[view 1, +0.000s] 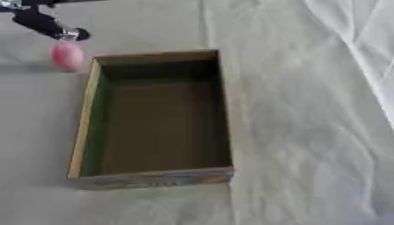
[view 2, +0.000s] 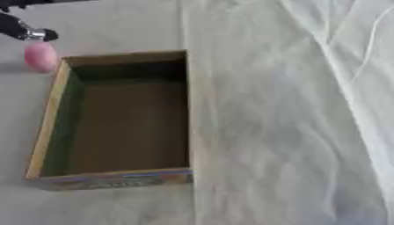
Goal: Pick up objects on the table and place them in the box.
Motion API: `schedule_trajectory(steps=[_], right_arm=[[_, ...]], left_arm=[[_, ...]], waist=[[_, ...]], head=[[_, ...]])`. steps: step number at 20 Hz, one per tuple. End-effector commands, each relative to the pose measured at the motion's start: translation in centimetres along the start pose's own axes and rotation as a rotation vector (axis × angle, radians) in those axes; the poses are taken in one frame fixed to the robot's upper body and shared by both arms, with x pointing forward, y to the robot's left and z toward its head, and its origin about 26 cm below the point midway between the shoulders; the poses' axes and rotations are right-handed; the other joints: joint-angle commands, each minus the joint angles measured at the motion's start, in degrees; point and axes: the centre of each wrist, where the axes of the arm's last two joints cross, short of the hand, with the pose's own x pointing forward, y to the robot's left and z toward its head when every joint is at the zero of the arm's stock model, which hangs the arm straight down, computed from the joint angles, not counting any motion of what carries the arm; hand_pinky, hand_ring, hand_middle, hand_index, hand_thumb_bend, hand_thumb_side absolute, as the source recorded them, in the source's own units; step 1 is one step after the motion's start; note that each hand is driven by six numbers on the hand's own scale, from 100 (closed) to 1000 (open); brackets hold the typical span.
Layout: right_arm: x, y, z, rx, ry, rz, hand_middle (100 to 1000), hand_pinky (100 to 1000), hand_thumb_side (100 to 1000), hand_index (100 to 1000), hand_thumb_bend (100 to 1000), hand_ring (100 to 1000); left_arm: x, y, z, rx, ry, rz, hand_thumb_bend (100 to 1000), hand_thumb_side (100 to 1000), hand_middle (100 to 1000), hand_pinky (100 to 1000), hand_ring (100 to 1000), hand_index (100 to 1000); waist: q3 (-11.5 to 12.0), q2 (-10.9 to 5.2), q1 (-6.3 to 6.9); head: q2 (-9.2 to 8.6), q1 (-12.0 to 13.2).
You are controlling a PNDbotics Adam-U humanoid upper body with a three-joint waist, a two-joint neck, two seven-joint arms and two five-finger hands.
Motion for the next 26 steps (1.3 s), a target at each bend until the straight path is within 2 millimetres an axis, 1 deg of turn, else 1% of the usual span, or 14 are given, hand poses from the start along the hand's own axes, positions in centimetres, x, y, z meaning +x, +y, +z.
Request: schedule_trajectory(steps=[1, 2, 4, 7, 10, 12, 15, 19, 23, 26], right_arm=[[0.7, -0.3, -0.7, 0.019, -0.033, 0.022, 730, 613, 1000, 860, 100, 738], [0.7, -0.3, -0.7, 0.018, -0.033, 0.022, 730, 613, 1000, 860, 100, 738], [0.7, -0.3, -0.7, 0.017, -0.031, 0.022, 730, 613, 1000, 861, 100, 739], [0.7, -0.3, -0.7, 0.015, -0.028, 0.022, 730, 613, 1000, 861, 100, 739], [0.7, -0.3, -0.7, 0.015, -0.027, 0.020, 730, 613, 1000, 862, 100, 739], [0.6, -0.3, -0.7, 0.014, -0.026, 0.019, 730, 614, 1000, 862, 100, 739], [0.6, -0.3, -0.7, 0.014, -0.027, 0.018, 730, 614, 1000, 862, 100, 740], [0.6, -0.2, -0.6, 0.014, -0.027, 0.016, 730, 614, 1000, 862, 100, 740], [0.6, -0.2, -0.6, 0.013, -0.026, 0.013, 730, 615, 1000, 862, 100, 740], [0.6, -0.2, -0.6, 0.015, -0.026, 0.012, 729, 615, 1000, 862, 100, 741]], left_arm=[[-1.1, 1.2, 1.2, 0.000, 0.053, -0.043, 639, 721, 862, 775, 858, 1000], [-1.1, 1.0, 1.1, -0.007, 0.053, -0.044, 639, 725, 838, 771, 852, 1000], [-1.2, 0.6, 0.8, -0.027, 0.048, -0.036, 641, 721, 832, 766, 849, 1000], [-1.3, 0.2, 0.5, -0.050, 0.060, -0.040, 619, 692, 846, 759, 848, 1000], [-1.3, -0.3, 0.2, -0.066, 0.093, -0.075, 541, 640, 843, 750, 842, 1000], [-1.3, -0.7, 0.0, -0.081, 0.105, -0.085, 531, 632, 840, 746, 839, 1000], [-1.5, -1.3, -0.4, -0.108, 0.123, -0.091, 519, 625, 838, 733, 834, 1000], [-1.5, -2.1, -0.8, -0.129, 0.143, -0.102, 489, 638, 821, 714, 822, 1000], [-1.2, -2.6, -1.3, -0.103, 0.144, -0.100, 454, 653, 801, 698, 807, 1000], [-1.1, -3.0, -1.6, -0.084, 0.163, -0.114, 444, 657, 791, 684, 797, 1000]], waist=[[0.1, -1.12, -0.20], [0.0, -1.11, -0.21], [0.0, -1.08, -0.26], [-0.1, -1.02, -0.33], [-0.2, -0.91, -0.40], [-0.2, -0.82, -0.44], [-0.3, -0.72, -0.53], [-0.4, -0.60, -0.66], [-0.6, -0.50, -0.79], [-0.7, -0.38, -0.86]], head=[[-0.40, -0.2], [-0.40, -0.2], [-0.37, -0.2], [-0.39, -0.1], [-0.37, -0.1], [-0.38, -0.1], [-0.37, 0.0], [-0.44, 0.1], [-0.58, 0.3], [-0.70, 0.6]])
